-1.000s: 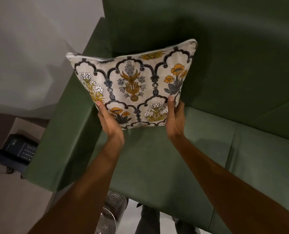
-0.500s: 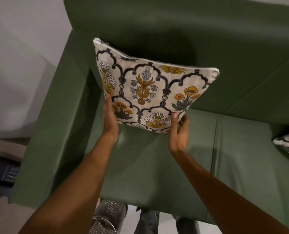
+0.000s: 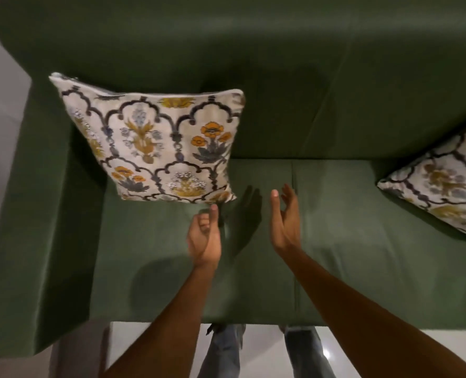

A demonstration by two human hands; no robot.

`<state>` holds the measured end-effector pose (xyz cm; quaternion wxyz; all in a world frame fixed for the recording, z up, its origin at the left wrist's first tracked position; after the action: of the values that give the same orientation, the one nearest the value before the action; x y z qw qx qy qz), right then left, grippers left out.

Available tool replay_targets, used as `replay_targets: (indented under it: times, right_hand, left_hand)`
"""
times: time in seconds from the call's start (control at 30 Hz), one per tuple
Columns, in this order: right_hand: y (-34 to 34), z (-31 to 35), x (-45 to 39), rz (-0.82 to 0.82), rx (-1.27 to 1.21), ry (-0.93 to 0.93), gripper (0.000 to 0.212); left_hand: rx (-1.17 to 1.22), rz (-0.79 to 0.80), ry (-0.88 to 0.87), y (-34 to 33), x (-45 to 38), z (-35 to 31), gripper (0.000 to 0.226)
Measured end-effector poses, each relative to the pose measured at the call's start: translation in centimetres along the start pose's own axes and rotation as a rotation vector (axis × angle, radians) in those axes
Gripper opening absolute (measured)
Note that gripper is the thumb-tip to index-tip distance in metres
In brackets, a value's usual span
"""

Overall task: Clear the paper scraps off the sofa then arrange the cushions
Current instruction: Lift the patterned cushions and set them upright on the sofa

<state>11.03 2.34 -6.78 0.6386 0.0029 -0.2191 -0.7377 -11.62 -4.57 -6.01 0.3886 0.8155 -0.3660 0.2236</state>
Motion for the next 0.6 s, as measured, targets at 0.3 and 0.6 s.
replay_targets:
  times: [0.3, 0.6]
  right_hand:
    - [15.9, -3.9, -2.7, -0.271, -0.035, -0.036, 0.082]
    - [33.7, -9.4, -4.1, -0.542, -0.114, -0.124, 0.087]
  left_hand:
    - [-0.088, 0.258, -0.256, -16.3, 7.2, -5.4, 0.071]
    - [-0.246, 0.525, -0.373, -32.1, 18.4, -9.1, 0.093]
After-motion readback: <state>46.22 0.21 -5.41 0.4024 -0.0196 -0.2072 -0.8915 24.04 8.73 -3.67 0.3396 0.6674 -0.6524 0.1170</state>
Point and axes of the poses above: each hand's wrist, its own x-axis away from the middle knuckle, its own y-axis out of the back of the hand, z = x × y, the point moved 7 cm from there along -x, towards the middle knuckle, and after that the axes turned 10 degrees about y, right-handed, at the moved point
